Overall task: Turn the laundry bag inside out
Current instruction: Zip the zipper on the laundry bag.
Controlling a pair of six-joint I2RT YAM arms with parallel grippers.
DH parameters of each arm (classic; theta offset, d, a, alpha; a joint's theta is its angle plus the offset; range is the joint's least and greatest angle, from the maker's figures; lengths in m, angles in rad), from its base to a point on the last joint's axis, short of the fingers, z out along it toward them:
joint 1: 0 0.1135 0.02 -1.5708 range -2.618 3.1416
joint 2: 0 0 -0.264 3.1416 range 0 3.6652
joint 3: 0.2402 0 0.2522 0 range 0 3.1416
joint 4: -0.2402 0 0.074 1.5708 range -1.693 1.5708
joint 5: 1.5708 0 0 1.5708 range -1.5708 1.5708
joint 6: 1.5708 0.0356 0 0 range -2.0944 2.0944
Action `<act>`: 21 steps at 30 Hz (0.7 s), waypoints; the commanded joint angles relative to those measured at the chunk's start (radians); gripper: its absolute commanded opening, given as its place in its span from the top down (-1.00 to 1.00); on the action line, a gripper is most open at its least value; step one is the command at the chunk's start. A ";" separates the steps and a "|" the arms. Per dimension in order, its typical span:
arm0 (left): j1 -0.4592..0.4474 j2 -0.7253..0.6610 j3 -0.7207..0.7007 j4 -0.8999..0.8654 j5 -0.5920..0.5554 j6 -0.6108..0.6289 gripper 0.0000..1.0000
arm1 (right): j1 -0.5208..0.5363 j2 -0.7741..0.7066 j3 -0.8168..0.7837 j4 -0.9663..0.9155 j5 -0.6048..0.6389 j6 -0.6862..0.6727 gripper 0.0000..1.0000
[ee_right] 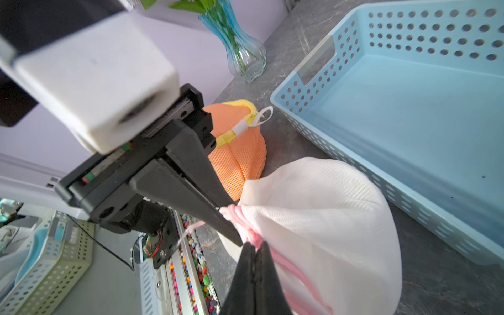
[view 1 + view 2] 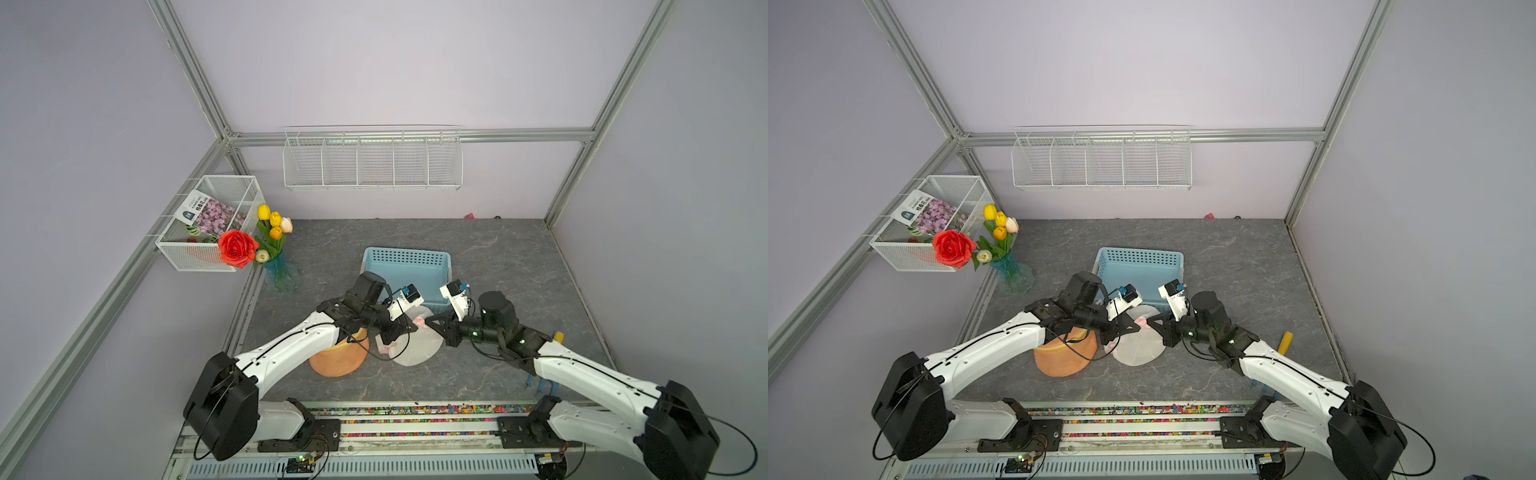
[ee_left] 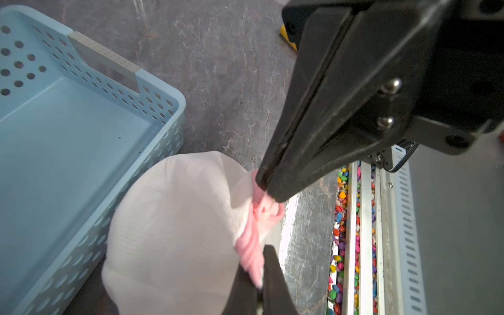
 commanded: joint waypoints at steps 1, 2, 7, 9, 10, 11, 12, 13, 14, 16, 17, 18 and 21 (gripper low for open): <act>-0.006 -0.113 -0.053 0.056 -0.023 -0.158 1.00 | -0.026 -0.047 -0.064 -0.094 0.229 0.093 1.00; -0.010 -0.143 -0.069 0.077 -0.052 -0.192 1.00 | -0.026 -0.059 -0.071 -0.118 0.250 0.100 1.00; -0.028 -0.210 -0.116 0.114 -0.171 -0.316 1.00 | -0.026 -0.103 -0.118 -0.143 0.296 0.146 1.00; -0.062 -0.233 -0.129 0.123 -0.214 -0.319 1.00 | -0.027 -0.110 -0.125 -0.152 0.297 0.148 1.00; -0.076 -0.241 -0.130 0.116 -0.260 -0.319 1.00 | -0.026 -0.117 -0.129 -0.163 0.297 0.150 1.00; -0.077 -0.244 -0.132 0.115 -0.279 -0.329 1.00 | -0.026 -0.123 -0.136 -0.171 0.298 0.153 1.00; -0.078 -0.244 -0.132 0.113 -0.312 -0.344 1.00 | -0.026 -0.136 -0.150 -0.176 0.301 0.165 1.00; -0.078 -0.249 -0.134 0.117 -0.345 -0.365 1.00 | -0.027 -0.149 -0.166 -0.186 0.313 0.180 1.00; -0.078 -0.258 -0.141 0.131 -0.367 -0.384 1.00 | -0.026 -0.159 -0.180 -0.192 0.322 0.202 1.00; -0.080 -0.298 -0.177 0.195 -0.423 -0.455 1.00 | -0.026 -0.179 -0.213 -0.201 0.318 0.224 1.00; -0.080 -0.322 -0.203 0.247 -0.441 -0.496 1.00 | -0.026 -0.184 -0.226 -0.198 0.310 0.231 1.00; -0.082 -0.352 -0.235 0.308 -0.466 -0.551 1.00 | -0.026 -0.185 -0.244 -0.185 0.301 0.245 1.00; -0.090 -0.431 -0.339 0.498 -0.528 -0.692 1.00 | -0.025 -0.176 -0.303 -0.116 0.293 0.307 1.00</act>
